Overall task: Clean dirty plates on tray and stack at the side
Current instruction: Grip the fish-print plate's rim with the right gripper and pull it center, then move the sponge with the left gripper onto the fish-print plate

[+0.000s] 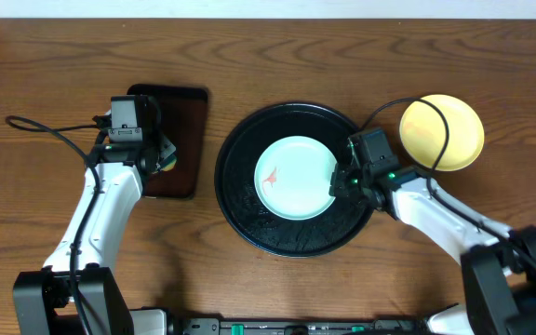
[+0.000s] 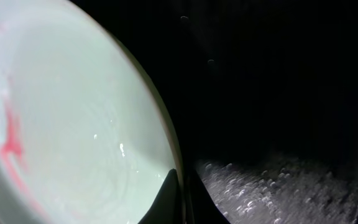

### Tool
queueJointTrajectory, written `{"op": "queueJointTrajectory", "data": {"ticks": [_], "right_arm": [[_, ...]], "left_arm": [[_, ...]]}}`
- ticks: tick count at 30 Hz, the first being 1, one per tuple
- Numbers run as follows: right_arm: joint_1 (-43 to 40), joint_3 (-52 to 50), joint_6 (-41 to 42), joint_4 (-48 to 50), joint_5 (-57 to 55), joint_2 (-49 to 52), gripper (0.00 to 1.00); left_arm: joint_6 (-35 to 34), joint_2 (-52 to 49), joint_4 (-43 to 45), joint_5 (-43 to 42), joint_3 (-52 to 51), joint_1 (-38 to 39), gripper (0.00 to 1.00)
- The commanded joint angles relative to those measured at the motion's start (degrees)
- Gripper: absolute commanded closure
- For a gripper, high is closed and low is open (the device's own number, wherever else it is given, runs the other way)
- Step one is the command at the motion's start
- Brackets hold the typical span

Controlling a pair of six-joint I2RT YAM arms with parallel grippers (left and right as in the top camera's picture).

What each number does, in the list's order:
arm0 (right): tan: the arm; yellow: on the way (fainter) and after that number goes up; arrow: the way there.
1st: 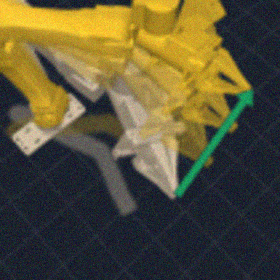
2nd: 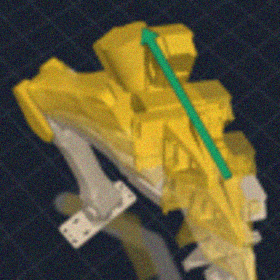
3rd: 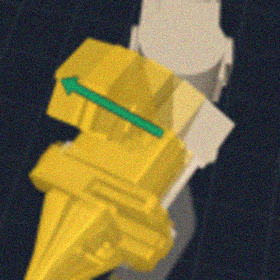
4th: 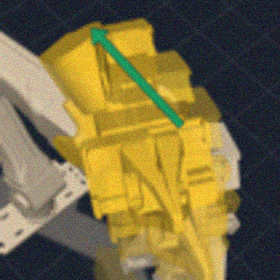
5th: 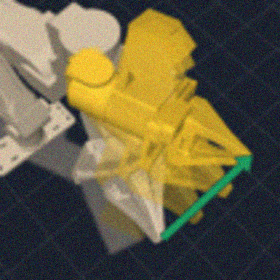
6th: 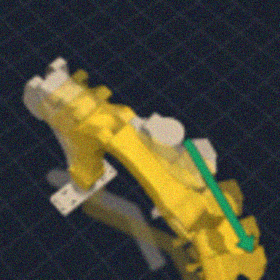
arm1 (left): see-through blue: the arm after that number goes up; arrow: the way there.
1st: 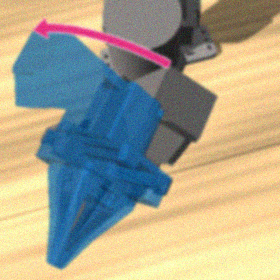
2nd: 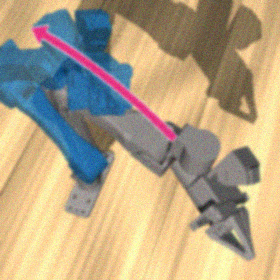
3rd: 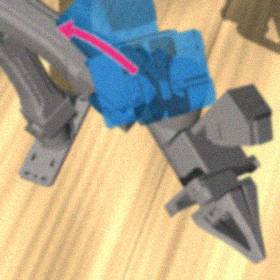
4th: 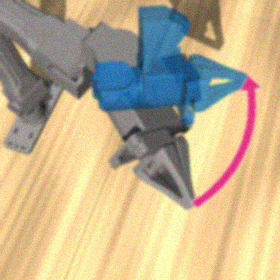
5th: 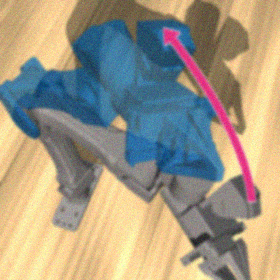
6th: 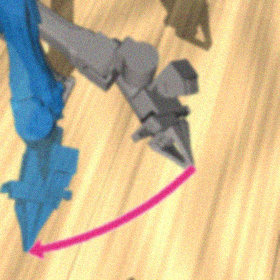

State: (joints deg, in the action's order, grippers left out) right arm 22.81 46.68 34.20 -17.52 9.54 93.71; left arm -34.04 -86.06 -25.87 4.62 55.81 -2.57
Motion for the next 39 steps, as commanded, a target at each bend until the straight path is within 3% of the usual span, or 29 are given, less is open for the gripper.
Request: {"op": "queueJointTrajectory", "data": {"ticks": [1,19,26,35,39], "right_arm": [[0.2,3.9,0.1,0.4,-0.3,3.6,0.99],[0.4,4.0,0.4,2.4,-0.3,8.9,0.99],[2.7,3.8,0.5,2.4,-5.7,9.1,0.99],[7.7,3.8,0.9,6.1,-6.8,13.8,0.99],[7.2,3.8,2.0,6.3,-7.2,14.3,0.99]], "left_arm": [[0.8,-0.1,-0.2,0.3,-0.6,0.1,0.92],[0.8,-0.1,0.0,0.3,-0.9,0.1,0.93],[-0.2,-0.1,0.0,0.1,-0.9,0.1,0.93],[-0.7,-0.1,0.2,-17.0,-0.9,0.6,0.93],[-0.7,-0.1,-0.2,-19.6,-0.9,3.7,0.92]]}}
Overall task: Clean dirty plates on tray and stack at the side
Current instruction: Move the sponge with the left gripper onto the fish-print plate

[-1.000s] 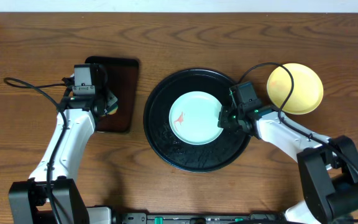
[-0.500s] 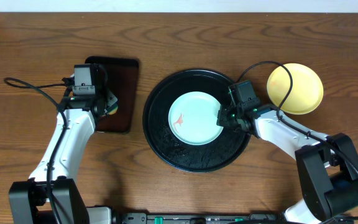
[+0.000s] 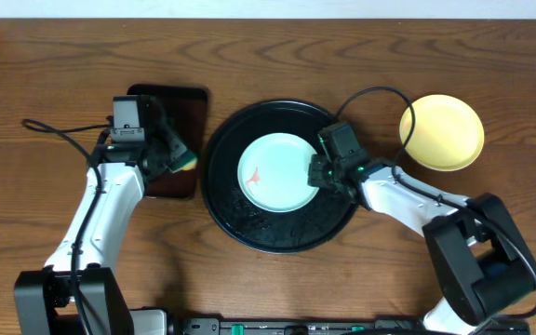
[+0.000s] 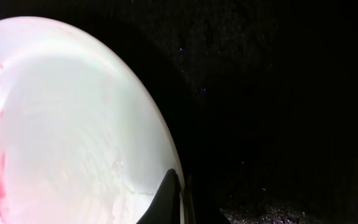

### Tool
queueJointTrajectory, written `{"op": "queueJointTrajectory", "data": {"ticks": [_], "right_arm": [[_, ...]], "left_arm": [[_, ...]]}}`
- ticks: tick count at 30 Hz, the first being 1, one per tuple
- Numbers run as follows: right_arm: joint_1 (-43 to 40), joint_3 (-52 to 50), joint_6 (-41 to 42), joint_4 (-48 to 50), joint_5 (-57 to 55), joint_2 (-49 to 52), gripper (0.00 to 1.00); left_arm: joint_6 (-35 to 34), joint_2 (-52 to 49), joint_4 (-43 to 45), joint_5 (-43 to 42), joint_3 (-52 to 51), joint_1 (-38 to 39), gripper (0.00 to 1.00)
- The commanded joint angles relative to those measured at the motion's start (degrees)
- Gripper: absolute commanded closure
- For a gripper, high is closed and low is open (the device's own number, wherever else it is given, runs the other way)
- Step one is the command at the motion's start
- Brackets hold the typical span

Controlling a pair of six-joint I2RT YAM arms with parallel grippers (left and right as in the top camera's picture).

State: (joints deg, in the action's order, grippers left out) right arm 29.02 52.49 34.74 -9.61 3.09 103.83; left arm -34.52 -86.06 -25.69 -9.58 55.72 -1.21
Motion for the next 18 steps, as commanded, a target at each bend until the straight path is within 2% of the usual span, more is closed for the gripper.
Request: {"op": "queueJointTrajectory", "data": {"ticks": [1,6,11,18], "right_arm": [[0.7,-2.0,1.5,-1.5,-1.0,4.2,0.99],[0.1,-2.0,1.6,-1.8,-2.3,4.2,0.99],[0.1,-2.0,1.6,-1.8,-2.2,4.2,0.99],[0.1,-2.0,1.7,-1.5,-2.2,4.2,0.99]], "left_arm": [[-0.2,-0.1,-0.7,-5.4,-0.8,3.5,0.92],[0.4,-0.1,-0.8,-4.6,-0.8,10.0,0.92],[0.4,-0.1,-0.2,-0.1,-0.8,16.0,0.93],[-1.8,-0.5,2.1,0.0,-0.8,21.6,0.92]]}}
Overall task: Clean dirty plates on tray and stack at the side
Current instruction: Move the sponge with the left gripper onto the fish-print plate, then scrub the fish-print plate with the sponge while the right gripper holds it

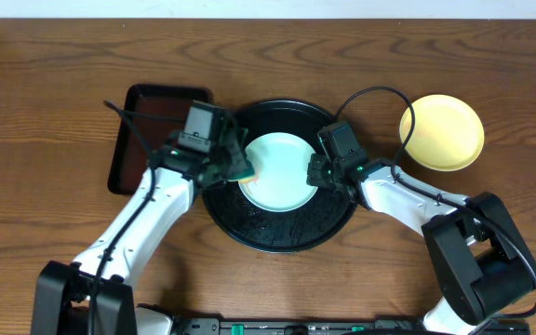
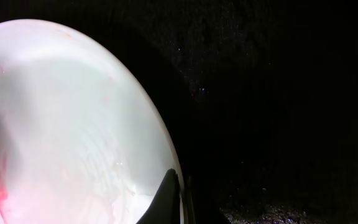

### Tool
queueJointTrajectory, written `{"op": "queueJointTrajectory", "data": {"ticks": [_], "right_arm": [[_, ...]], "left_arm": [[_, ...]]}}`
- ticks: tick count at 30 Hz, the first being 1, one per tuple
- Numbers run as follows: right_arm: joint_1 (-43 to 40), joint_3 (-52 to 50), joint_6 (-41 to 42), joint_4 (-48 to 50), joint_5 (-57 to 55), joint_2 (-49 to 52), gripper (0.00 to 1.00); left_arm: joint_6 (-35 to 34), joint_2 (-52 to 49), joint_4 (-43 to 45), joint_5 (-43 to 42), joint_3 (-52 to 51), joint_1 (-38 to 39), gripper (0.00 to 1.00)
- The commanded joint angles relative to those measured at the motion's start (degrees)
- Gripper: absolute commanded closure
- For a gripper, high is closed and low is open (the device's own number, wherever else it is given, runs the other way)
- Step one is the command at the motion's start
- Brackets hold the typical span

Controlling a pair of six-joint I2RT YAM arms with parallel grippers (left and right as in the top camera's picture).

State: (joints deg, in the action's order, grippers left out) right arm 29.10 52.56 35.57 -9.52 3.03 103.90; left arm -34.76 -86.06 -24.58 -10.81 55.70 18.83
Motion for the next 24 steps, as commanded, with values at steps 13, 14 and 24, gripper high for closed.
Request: {"op": "queueJointTrajectory", "data": {"ticks": [13,14,24], "right_arm": [[0.0,-2.1,0.8,-1.6,-2.1,4.1,0.99],[0.0,-2.1,0.8,-1.6,-2.1,4.1,0.99],[0.0,-2.1,0.8,-1.7,-2.1,4.1,0.99]], "left_arm": [[-6.5,-13.0,9.9,1.1,-0.7,6.6,0.92],[-6.7,-13.9,10.2,1.0,-0.7,6.6,0.92],[-6.7,-19.0,8.2,6.3,-0.7,6.6,0.93]]}}
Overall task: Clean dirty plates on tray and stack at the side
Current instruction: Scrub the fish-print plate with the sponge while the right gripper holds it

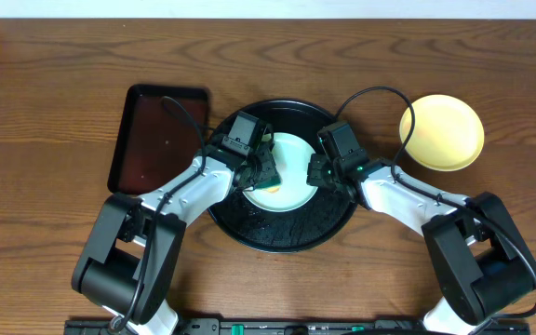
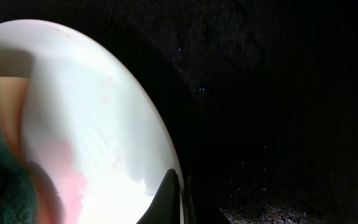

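A pale green plate [image 1: 291, 175] with a red smear lies in the round black tray [image 1: 282, 233]. My left gripper [image 1: 261, 170] is shut on a green and yellow sponge [image 1: 268, 173], which rests on the plate's left half. The right gripper [image 1: 316, 173] is shut on the plate's right rim. In the right wrist view the plate [image 2: 98, 112] fills the left side. The sponge shows at its far edge beside a pink smear [image 2: 67, 183]. The right gripper [image 2: 180, 183] pinches the rim, with one dark finger [image 2: 168, 199] lying on the plate's face.
A clean yellow plate [image 1: 441, 131] sits on the table at the right. A dark brown rectangular tray [image 1: 152, 135] lies left of the black tray. The cables of both arms arch over the table behind the black tray.
My left gripper has gone from the plate's left edge onto its left half. The sponge now covers the spot where the red stain showed. The right gripper still pinches the rim.
At first the left gripper held the sponge over the brown tray while the right gripper pinched the plate's rim. Then the plate and black tray sat a little further left. After that the sponge was at the plate's left edge, and now it lies on the stain.
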### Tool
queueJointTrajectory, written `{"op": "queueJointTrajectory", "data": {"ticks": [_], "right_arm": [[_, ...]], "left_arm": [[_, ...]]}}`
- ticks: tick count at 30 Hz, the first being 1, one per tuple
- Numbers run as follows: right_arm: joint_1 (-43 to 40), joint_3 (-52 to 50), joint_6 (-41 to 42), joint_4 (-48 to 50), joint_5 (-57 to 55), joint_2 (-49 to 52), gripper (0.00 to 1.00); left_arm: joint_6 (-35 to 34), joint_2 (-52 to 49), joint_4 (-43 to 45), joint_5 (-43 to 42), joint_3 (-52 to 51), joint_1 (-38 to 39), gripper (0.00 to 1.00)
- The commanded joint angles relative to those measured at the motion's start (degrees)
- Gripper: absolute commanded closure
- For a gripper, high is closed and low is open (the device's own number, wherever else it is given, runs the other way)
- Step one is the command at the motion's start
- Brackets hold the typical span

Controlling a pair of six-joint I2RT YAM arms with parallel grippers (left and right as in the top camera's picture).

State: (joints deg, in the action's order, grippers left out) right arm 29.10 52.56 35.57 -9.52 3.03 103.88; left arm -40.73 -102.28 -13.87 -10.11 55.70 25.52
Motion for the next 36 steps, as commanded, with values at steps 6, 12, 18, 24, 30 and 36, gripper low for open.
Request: {"op": "queueJointTrajectory", "data": {"ticks": [6,12,18,24,30,36], "right_arm": [[0.0,-2.1,0.8,-1.8,-2.1,4.2,0.99],[0.0,-2.1,0.8,-1.6,-2.1,4.2,0.99],[0.0,-2.1,0.8,-1.6,-2.1,4.2,0.99],[0.0,-2.1,0.8,-1.6,-2.1,4.2,0.99],[0.0,-2.1,0.8,-1.6,-2.1,4.2,0.99],[0.0,-2.1,0.8,-1.6,-2.1,4.2,0.99]], "left_arm": [[-0.7,-0.8,-7.5,18.2,-0.5,-0.1,0.93],[-0.7,5.1,-8.8,23.9,-0.3,-0.1,0.92],[-0.8,9.6,-6.9,22.1,-0.3,0.1,0.93],[-0.8,8.7,-1.9,8.2,-0.3,2.2,0.93],[-6.7,5.3,-1.0,6.5,-0.3,6.0,0.92],[-7.0,-0.8,-0.7,6.6,-0.3,7.3,0.92]]}}
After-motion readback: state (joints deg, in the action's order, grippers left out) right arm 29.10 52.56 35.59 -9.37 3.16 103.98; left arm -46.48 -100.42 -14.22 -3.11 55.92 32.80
